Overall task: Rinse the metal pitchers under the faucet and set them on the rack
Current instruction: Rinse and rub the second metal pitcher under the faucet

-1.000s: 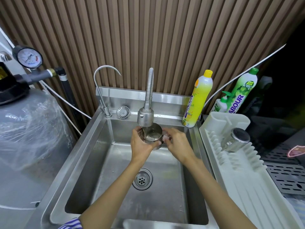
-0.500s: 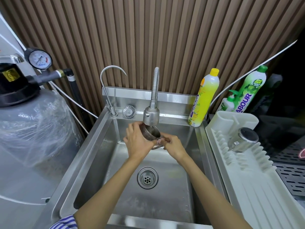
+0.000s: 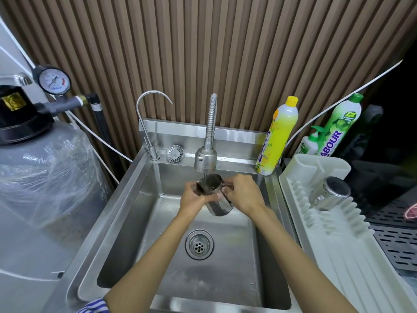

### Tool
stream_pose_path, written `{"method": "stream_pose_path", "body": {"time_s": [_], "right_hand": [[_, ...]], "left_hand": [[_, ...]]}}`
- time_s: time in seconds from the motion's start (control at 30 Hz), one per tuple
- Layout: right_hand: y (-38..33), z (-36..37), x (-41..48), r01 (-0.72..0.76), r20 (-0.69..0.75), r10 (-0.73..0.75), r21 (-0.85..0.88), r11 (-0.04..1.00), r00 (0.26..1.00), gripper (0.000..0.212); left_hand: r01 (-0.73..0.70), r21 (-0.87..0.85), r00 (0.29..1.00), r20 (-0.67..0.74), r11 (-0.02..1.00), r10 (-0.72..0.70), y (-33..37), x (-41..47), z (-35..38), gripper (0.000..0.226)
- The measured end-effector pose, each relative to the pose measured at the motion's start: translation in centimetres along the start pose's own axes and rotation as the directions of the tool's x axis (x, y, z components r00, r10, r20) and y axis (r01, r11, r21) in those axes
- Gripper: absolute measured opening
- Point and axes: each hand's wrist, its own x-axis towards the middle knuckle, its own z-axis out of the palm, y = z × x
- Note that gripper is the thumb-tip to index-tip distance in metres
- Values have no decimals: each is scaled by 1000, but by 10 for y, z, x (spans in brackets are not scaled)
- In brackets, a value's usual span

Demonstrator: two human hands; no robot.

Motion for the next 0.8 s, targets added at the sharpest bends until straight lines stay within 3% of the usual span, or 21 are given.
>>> {"method": "stream_pose_path", "body": {"time_s": [0.1, 0.3, 0.53, 0.67, 0.8], "right_hand": [[4, 0, -8, 0, -61, -1, -7, 1000, 998, 21], [13, 11, -17, -3, -209, 51, 220, 975, 977, 40], [11, 26, -10, -90, -46, 151, 623, 777, 988, 41], [8, 31, -8, -128, 44, 134, 679, 723, 990, 39], [10, 33, -5, -146, 55, 145, 641, 754, 988, 31]], "left_hand": [[0, -161, 995, 99, 987, 16, 3, 2, 5, 68], [-246, -117, 969, -9, 962, 246, 7, 2, 13, 82], [-401, 158, 898, -128, 902, 422, 15, -7, 9, 92], [-387, 330, 880, -147, 861, 452, 18, -10, -2, 91], [-309, 344, 920, -126, 887, 370, 17, -11, -12, 85]]}}
